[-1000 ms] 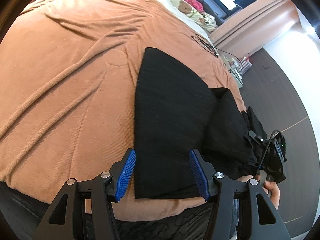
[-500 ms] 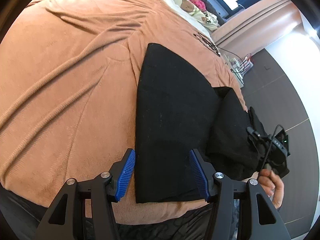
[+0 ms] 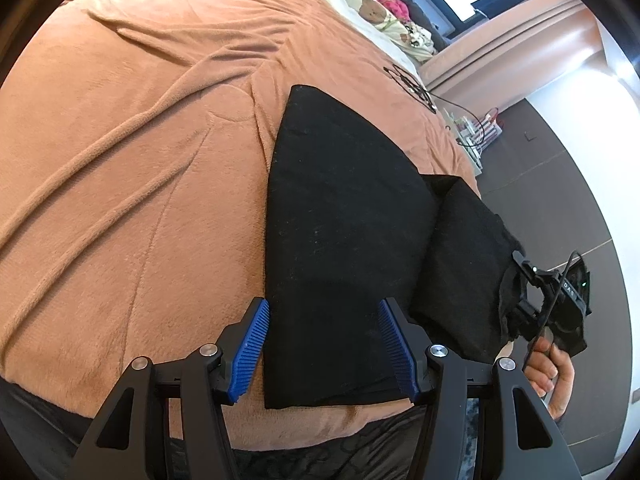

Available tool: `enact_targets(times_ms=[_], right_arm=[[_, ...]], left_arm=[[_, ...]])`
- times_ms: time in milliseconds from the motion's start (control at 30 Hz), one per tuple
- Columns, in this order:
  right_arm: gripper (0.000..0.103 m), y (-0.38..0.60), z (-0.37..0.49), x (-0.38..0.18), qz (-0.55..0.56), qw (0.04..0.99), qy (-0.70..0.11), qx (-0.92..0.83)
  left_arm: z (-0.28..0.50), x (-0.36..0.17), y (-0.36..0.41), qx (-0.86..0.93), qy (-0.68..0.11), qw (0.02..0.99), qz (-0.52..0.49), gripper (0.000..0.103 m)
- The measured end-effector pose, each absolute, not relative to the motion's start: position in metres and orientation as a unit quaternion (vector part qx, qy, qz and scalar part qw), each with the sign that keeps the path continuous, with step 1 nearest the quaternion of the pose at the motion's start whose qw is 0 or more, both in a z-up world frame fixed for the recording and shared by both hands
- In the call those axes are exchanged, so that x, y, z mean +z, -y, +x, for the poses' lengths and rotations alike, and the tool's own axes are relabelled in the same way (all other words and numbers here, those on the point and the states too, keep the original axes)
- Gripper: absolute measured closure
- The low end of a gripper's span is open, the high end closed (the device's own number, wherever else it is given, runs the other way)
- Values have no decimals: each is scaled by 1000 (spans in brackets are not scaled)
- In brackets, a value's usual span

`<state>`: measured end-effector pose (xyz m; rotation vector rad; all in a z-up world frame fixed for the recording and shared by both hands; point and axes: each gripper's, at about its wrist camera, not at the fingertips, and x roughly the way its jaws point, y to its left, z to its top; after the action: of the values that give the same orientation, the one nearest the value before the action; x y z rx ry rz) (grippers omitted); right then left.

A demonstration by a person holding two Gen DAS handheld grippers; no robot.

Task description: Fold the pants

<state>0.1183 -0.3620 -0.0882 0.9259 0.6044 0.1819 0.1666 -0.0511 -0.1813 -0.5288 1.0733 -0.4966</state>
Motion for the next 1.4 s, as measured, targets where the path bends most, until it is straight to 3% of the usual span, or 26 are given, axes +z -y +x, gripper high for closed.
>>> enact_targets(times_ms=[67,133,367,600,633,733,833,1400], right_arm=[[41,370,116,-100,466,833,-287,80],[32,376,108,-110,490,823,-278,73],[31,381,109,-135,540,790,-277,84],[32,376,124,-116,483,817,-305,79],[39,374,127,-108,462,827,-309,77],[76,371,133,-94,409,847,-333,67],[88,370,135,-78,369,861,-345,55],[89,422,128,8,203,901,-383,-15]], left_arm=[[168,-181,52,-232,-501,796,-247,45],[169,-181,53,-232,-502,796,-247,44],[171,-182,54,-229,-502,795,-252,44],[170,-176,56,-226,-501,799,-245,44],[170,-175,57,-225,-501,800,-243,44],[170,-173,57,-224,-500,801,-241,44],[170,-173,57,-223,-500,801,-243,44],[176,-169,55,-221,-492,805,-246,44]])
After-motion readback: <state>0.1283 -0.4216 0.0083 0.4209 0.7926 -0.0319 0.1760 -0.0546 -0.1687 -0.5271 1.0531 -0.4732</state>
